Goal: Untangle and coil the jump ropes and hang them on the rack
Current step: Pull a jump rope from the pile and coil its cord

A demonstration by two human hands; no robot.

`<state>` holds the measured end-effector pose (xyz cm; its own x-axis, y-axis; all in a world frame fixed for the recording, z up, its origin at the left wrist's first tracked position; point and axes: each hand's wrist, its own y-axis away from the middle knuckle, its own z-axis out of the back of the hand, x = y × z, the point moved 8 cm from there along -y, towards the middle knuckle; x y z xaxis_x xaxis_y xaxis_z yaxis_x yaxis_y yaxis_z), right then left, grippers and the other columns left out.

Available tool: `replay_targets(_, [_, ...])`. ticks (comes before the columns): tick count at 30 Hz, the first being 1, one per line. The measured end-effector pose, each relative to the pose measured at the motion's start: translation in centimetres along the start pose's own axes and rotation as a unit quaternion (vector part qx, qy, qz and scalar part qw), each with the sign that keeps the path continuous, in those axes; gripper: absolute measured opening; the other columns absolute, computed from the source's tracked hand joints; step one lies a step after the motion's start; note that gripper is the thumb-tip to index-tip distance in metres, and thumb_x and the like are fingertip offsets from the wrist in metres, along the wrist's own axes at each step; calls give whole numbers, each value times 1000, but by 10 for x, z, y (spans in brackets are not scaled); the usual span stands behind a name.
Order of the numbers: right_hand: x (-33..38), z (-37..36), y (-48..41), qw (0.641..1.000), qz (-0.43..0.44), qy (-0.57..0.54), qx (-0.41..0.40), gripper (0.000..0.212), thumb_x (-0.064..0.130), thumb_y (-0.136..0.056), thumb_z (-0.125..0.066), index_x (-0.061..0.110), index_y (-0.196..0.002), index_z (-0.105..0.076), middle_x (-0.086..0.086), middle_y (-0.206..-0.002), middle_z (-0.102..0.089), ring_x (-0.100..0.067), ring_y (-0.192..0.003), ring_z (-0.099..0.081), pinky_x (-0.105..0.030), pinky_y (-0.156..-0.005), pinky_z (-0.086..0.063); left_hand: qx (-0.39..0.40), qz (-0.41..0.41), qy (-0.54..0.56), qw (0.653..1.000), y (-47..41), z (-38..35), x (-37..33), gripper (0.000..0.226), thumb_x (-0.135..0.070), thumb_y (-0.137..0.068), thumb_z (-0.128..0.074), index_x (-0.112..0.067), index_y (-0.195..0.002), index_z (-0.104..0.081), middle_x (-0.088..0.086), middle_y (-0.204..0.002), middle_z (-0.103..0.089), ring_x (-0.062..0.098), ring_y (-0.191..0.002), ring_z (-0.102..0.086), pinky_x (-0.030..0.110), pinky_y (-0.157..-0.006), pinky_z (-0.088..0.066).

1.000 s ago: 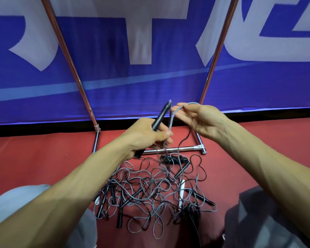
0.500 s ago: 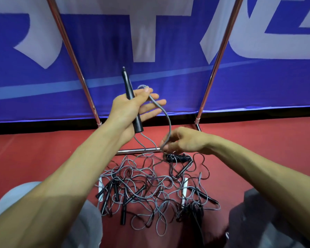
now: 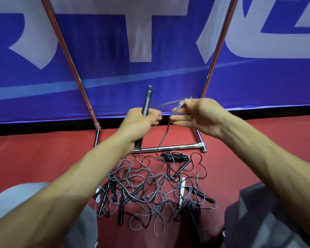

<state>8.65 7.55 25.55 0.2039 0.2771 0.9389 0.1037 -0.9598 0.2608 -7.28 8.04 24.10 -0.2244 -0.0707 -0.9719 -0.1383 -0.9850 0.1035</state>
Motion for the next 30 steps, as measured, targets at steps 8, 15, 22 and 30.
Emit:
replay_targets(8, [5,23,3,984,-20,-169,-57,27,9,-103,-32,4,-84,-51,-8,-61,-64,-22,-58,-69,-37,-62,-60,81,-41,-152,984,8,-39,10,9,-24,-93,-63,-17,-94,-69,11,-101,-72,28,-93,-67,38,-90,-51])
replay_targets(15, [5,18,6,973,-27,-221,-56,20,3,-100,-37,2,-86,-52,-10,-57,-60,-22,-50,-65,-43,-65,-58,75,4,-43,996,0,-36,13,31,-20,-96,-60,-16,-127,-57,0,-111,-70,15,-107,-65,30,-101,-46])
replay_targets(22, [5,21,-1,982,-17,-185,-39,25,10,-102,-37,-5,-95,-56,-14,-69,-70,-22,-63,-72,-33,-58,-60,150,51,67,985,13,-40,-1,7,-4,-97,-54,-7,-98,-60,10,-83,-75,23,-76,-75,29,-68,-61])
replay_targets(30, [-18,3,-9,943,23,331,12,27,-6,-89,-51,-1,-113,-62,-16,-103,-68,-20,-89,-63,-30,-87,-50,31,45,284,957,7,-6,-19,9,0,-98,-50,-5,-95,-57,11,-79,-75,23,-76,-75,29,-69,-61])
